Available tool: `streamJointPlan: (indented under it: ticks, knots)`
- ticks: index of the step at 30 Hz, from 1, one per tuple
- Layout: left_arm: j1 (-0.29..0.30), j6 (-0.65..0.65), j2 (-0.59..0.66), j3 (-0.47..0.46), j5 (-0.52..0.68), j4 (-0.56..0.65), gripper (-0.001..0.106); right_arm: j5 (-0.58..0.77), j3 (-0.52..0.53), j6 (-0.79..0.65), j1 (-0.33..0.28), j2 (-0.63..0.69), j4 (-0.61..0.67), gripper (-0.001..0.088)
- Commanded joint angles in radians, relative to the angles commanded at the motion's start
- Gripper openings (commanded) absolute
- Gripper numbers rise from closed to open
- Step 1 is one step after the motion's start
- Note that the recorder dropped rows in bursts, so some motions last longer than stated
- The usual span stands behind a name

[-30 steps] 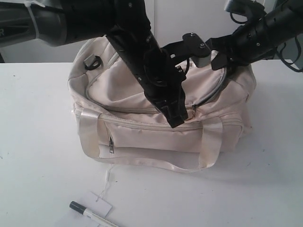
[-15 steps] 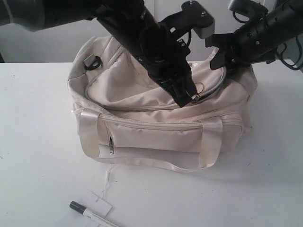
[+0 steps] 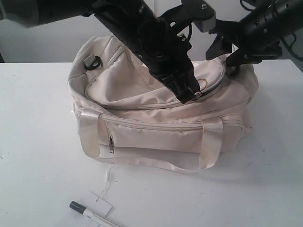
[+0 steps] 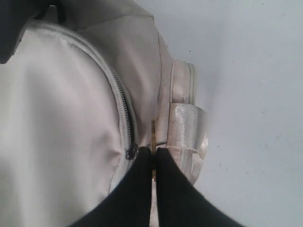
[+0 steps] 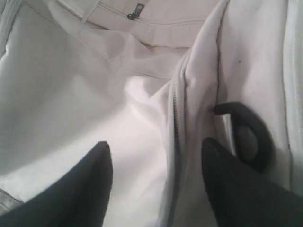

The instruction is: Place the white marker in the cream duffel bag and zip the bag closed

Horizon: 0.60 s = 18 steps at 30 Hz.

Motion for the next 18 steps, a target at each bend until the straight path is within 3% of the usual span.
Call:
streamJointPlan:
  ticks: [18]
  knots:
    - [0.000,0.000,0.000,0.000,-0.004,0.000,0.000,-0.018,0.130,0.072,0.022,-0.019,0.024,0.0545]
